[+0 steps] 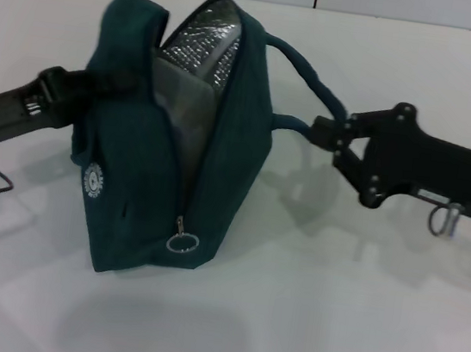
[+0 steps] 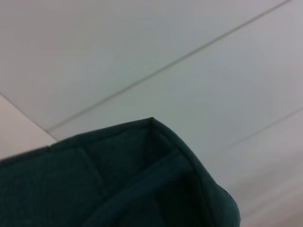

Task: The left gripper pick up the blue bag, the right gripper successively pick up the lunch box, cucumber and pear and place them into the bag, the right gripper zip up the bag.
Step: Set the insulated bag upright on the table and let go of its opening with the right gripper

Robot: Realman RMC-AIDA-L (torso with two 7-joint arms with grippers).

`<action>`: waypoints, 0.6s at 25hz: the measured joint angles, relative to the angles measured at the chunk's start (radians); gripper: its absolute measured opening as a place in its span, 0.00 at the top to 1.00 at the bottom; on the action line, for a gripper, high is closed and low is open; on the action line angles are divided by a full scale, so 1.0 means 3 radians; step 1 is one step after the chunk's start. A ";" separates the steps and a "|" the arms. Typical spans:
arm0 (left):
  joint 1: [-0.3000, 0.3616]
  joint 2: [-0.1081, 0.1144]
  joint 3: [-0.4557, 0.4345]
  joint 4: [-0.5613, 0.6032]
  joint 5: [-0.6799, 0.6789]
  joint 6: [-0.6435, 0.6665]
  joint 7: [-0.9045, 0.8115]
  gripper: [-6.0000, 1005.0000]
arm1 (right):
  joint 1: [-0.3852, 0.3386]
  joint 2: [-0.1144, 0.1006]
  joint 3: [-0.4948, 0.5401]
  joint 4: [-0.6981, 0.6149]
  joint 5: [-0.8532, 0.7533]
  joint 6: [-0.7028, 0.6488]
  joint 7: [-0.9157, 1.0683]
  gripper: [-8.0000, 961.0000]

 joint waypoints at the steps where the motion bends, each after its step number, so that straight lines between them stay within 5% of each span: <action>1: -0.0024 0.0000 0.0028 -0.0028 -0.0001 0.0000 0.0000 0.95 | -0.0036 0.0006 0.0071 -0.0025 -0.0038 -0.0057 -0.0005 0.98; 15: -0.0303 -0.0012 0.0220 -0.0356 -0.0036 -0.0003 0.0127 0.95 | -0.0336 -0.0022 0.0633 -0.0247 -0.0117 -0.0501 0.0014 0.98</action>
